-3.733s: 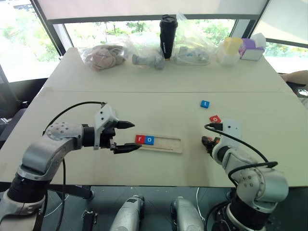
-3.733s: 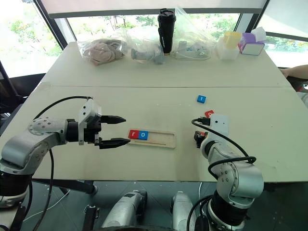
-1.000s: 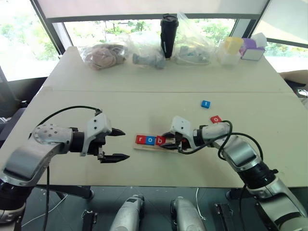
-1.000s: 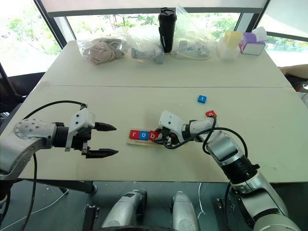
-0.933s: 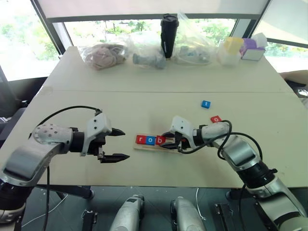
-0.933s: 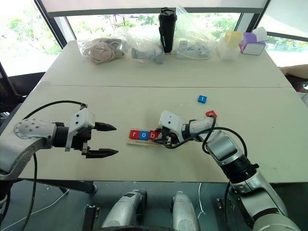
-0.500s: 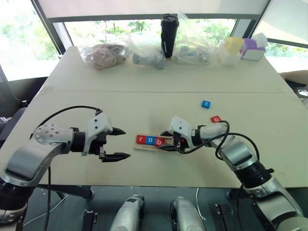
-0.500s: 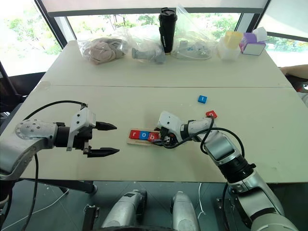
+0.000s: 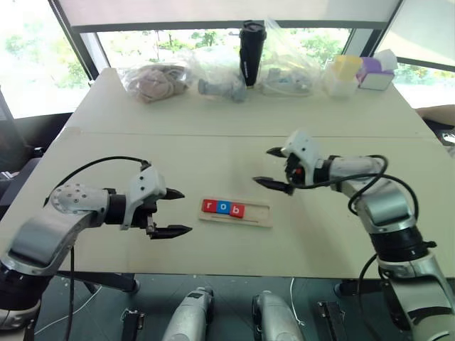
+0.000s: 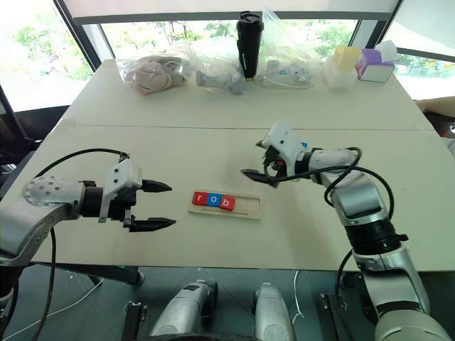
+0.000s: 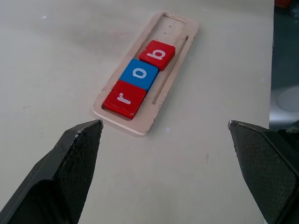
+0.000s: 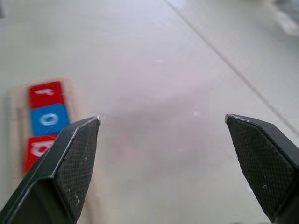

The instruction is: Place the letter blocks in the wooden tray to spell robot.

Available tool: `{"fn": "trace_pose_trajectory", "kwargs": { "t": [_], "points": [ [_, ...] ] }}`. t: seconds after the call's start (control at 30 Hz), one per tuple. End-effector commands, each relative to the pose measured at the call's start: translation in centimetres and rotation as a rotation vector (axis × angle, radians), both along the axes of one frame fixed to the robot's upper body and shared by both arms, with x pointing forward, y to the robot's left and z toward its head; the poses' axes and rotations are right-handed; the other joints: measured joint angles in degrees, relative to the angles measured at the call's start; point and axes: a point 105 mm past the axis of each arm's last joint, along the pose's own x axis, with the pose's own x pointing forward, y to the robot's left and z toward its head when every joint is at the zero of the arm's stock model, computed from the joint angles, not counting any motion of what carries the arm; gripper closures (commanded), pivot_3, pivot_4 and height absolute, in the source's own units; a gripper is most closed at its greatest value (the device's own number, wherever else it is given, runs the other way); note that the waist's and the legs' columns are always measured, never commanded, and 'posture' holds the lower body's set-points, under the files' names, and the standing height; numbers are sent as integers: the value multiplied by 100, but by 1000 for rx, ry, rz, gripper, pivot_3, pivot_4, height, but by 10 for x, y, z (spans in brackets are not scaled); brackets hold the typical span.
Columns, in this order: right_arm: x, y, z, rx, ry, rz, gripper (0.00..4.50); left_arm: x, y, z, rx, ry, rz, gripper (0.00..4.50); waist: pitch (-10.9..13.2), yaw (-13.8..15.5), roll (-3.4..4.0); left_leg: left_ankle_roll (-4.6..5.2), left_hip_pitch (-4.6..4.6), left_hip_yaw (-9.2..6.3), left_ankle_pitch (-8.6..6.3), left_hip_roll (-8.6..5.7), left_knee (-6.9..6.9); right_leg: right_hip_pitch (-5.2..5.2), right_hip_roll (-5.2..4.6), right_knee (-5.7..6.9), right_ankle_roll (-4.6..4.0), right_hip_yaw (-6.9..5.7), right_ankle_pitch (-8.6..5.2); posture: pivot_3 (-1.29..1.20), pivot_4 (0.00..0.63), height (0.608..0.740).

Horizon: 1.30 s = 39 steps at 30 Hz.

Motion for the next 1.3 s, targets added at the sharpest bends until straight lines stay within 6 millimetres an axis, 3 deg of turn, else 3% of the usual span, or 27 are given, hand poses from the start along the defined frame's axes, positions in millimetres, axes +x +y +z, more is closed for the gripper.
{"fn": "trace_pose_trajectory", "kwargs": {
  "t": [0.03, 0.2, 0.37, 0.5, 0.7, 1.03, 1.17, 1.3],
  "points": [
    [-15, -31, 12, 36, -12, -89, 63, -2, 0, 5, -5, -21, -4, 0, 0, 47, 0, 0, 0, 1, 0, -1, 0, 0, -1, 0, 0, 0, 0, 0, 150, 740],
    [-44, 7, -11, 12, 34, 30, 63, 1, -1, 3, -10, -14, -11, 0, -1, -42, 2, 1, 3, 3, 0, 9, -2, -3, 2, 5, -13, 3, -7, 0, 150, 740],
    [-54, 44, -48, -24, 55, 85, 63, 3, -2, 4, -11, -15, -19, 0, -2, -49, 1, 0, 8, 2, 0, 9, 12, 2, 1, 17, -20, 2, -10, 0, 150, 740],
    [-56, 59, -61, -31, 50, 110, 63, 5, 0, 3, -7, -15, -15, 0, -2, -33, 0, 0, 1, 3, 0, 2, 18, -1, -2, 15, -18, 3, -10, 0, 150, 740],
    [-44, 67, -66, -25, 27, 102, 63, 2, 0, 2, -6, -10, -10, 0, -2, -41, 0, 0, 2, 2, 0, 3, 19, 0, 0, 16, -17, 3, -9, 0, 150, 740],
    [-31, 63, -77, -76, 18, 109, 63, 3, 0, 1, -7, -16, 2, 0, -2, -43, 0, 0, 7, 3, 0, 4, 20, 2, 3, 22, -16, 3, -8, 0, 150, 740],
    [-30, 64, -75, -75, 4, 115, 63, 2, 1, 0, -7, -16, 10, 0, -2, -42, 0, 0, 10, 3, 0, 4, 20, 2, 4, 26, -16, 3, -8, 0, 150, 740],
    [-33, 68, -59, -19, -30, 130, 63, 2, 0, 0, -10, -14, 11, 0, -2, -43, 0, 0, 10, 3, 0, 4, 19, 1, 3, 28, -16, 3, -8, 0, 150, 740]
  ]
}}
